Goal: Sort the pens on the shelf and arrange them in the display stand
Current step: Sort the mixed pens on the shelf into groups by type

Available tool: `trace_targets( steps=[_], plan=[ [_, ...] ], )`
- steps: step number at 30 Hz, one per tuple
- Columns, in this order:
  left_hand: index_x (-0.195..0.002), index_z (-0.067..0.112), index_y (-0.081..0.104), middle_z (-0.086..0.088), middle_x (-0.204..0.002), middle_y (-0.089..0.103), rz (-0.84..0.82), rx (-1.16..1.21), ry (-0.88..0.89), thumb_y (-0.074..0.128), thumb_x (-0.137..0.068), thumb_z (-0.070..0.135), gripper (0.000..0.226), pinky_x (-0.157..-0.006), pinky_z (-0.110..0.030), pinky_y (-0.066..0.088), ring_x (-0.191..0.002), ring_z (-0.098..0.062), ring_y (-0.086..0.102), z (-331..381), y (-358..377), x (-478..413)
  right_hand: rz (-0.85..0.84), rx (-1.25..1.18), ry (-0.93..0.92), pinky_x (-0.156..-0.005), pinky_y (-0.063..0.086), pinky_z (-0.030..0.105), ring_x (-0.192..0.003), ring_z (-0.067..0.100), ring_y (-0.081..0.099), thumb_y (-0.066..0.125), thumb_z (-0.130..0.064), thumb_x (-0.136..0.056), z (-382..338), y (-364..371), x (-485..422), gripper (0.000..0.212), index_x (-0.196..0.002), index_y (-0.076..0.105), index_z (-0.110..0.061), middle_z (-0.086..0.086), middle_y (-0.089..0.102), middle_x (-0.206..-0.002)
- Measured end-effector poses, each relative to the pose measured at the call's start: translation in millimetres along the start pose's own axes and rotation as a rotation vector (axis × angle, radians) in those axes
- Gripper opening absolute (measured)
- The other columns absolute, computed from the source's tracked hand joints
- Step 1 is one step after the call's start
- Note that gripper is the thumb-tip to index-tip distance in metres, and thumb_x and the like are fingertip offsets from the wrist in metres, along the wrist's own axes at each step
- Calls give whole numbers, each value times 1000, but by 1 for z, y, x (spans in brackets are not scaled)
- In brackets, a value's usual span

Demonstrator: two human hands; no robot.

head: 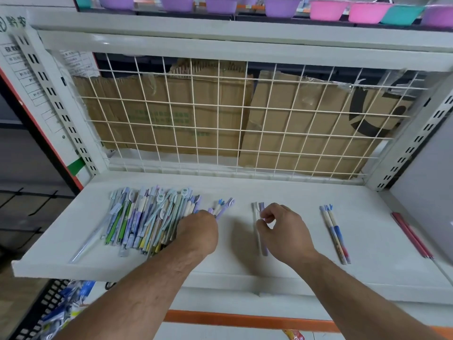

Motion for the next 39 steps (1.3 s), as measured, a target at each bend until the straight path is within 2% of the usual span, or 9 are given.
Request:
trace_targets(
  steps=[3, 6, 8, 12, 18, 23, 27, 31, 39],
  plan=[
    [-90, 3, 50, -16, -83, 58, 54, -166, -70, 49, -90, 14, 10, -70, -45, 42, -91, -42, 63, 7, -3, 0, -3, -12, -5, -72, 52, 32, -78, 10, 58, 62, -23, -88, 3, -3, 1, 4, -91, 64, -24, -13, 63, -90],
    [-81, 6, 55, -7, -56, 60, -90, 105, -190, 48, -91, 17, 17, -52, -24, 45, -52, -25, 63, 24, -1, 0, -39, -49, 7, -72, 52, 28, -81, 9, 61, 63, -24, -89, 6, -6, 0, 2, -89, 65, -24, -14, 66, -87],
    [-74, 4, 54, -10, -49, 54, -139, 396, -272, 51, -88, 12, 17, -49, -25, 41, -40, -25, 53, 34, 7, -1, -65, -126, 26, -67, 49, 19, -76, 4, 62, 65, -25, -89, 7, -9, 0, 5, -84, 66, -25, -13, 67, -80],
    [-81, 1, 60, -14, -56, 54, -198, 681, -281, 56, -89, 9, 12, -62, -37, 44, -48, -27, 52, 56, 25, 8, -145, -316, 100, -55, 41, 11, -60, 1, 59, 71, -26, -88, 11, -17, -2, 7, -82, 69, -23, -7, 69, -73],
    [-99, 2, 64, -11, -61, 58, -311, 818, -246, 59, -94, 11, 11, -48, -29, 47, -48, -25, 55, 91, 58, 18, -237, -439, 209, -46, 42, 21, -49, 9, 57, 78, -27, -86, 32, -37, 2, 21, -96, 64, -16, 7, 71, -75],
    [-97, 9, 64, -10, -72, 66, -350, 739, -209, 60, -96, 16, 8, -54, -28, 52, -58, -24, 64, 119, 86, 22, -202, -474, 291, -41, 41, 24, -45, 11, 57, 72, -14, -89, 61, -60, 4, 14, -98, 61, -12, 8, 70, -66],
    [-91, 6, 59, -8, -69, 60, -334, 674, -202, 58, -95, 14, 9, -58, -27, 45, -54, -19, 56, 143, 114, 22, -98, -316, 339, -47, 49, 27, -46, 11, 59, 68, -14, -87, 101, -80, 2, 12, -97, 62, -17, 5, 71, -67],
    [-79, 7, 55, -12, -67, 55, -375, 672, -178, 56, -93, 12, 15, -66, -37, 44, -43, -21, 53, 167, 135, 23, -9, 16, 387, -56, 47, 24, -66, 15, 65, 64, -27, -87, 150, -109, -1, 10, -97, 62, -27, -4, 70, -83],
    [-83, 4, 53, -8, -57, 53, -435, 706, -178, 54, -95, 9, 14, -49, -27, 48, -41, -22, 52, 208, 168, 25, -7, 413, 396, -67, 50, 32, -93, 28, 64, 49, -14, -91, 219, -151, -9, 18, -102, 62, -20, 2, 68, -95]
  ],
)
Point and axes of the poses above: each hand's wrist, its own x-axis away from the middle knuckle, its own y-axis out of the palm, z = x × y, the point moved 1 cm from there along -x, towards the middle knuckle
